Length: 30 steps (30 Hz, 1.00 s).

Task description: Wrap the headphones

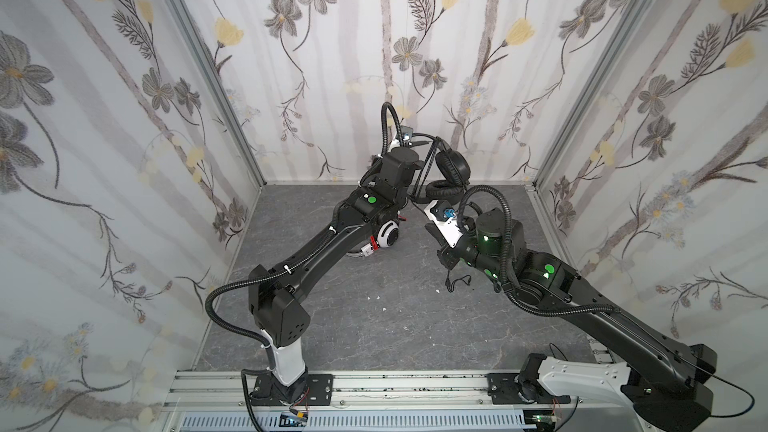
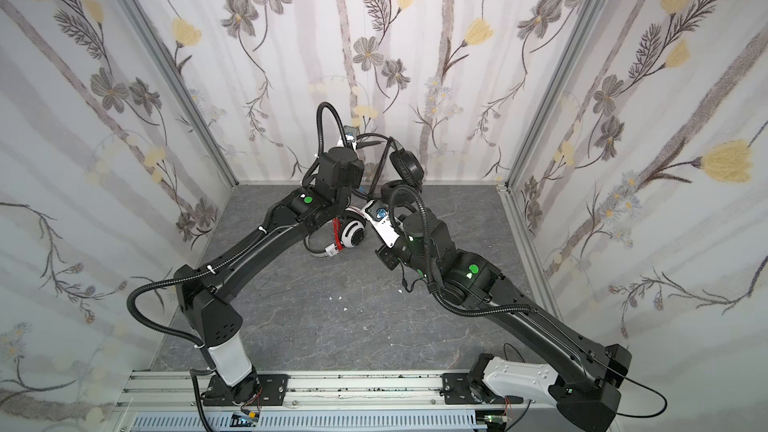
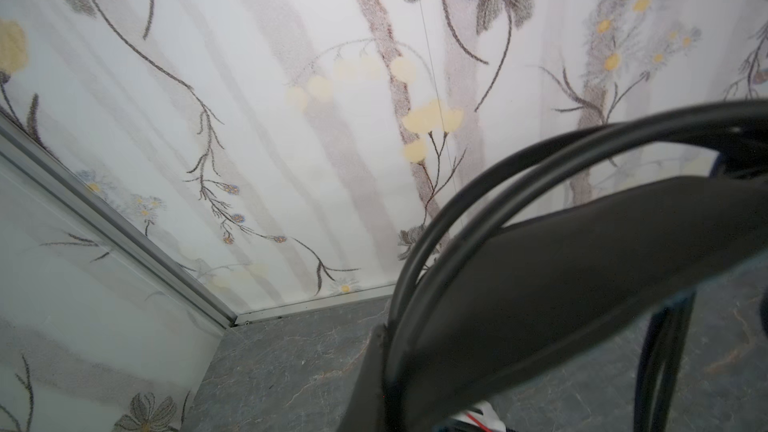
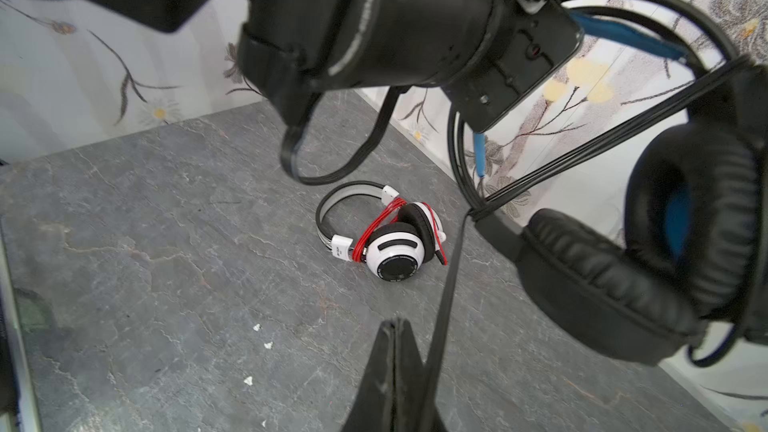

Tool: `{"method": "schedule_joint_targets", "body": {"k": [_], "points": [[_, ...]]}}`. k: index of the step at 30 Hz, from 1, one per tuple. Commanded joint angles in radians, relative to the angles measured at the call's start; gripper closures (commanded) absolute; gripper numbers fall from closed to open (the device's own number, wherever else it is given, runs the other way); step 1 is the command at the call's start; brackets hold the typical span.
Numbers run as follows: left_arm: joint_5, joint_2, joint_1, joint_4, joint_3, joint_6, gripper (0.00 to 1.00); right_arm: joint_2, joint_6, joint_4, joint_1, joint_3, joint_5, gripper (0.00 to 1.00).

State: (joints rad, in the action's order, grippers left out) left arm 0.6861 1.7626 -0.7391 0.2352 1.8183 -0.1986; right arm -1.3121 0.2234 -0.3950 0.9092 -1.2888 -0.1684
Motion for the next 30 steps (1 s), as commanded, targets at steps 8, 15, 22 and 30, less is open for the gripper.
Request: {"method": "schedule_joint_targets", "body": {"k": [8, 15, 22, 30], "points": [[-0.415, -0.199, 0.006, 0.193, -0.263, -0.138, 1.0, -0.058, 0.145, -0.089, 0.004, -0.033, -0.122, 1.0], [-0.575, -0.327, 0.001, 0.33, -0.414, -0.136, 1.0, -0.087, 0.165, -0.116, 0.001, -0.049, -0.184, 1.0], [-0.56, -0.401, -0.024, 0.472, -0.419, -0.171, 1.0, -0.101, 0.206, -0.116, 0.001, -0.053, -0.259, 1.0], [-0.526, -0.441, -0.035, 0.494, -0.429, -0.159, 1.0, -0.121, 0.219, -0.117, -0.001, -0.061, -0.328, 0.95]]}}
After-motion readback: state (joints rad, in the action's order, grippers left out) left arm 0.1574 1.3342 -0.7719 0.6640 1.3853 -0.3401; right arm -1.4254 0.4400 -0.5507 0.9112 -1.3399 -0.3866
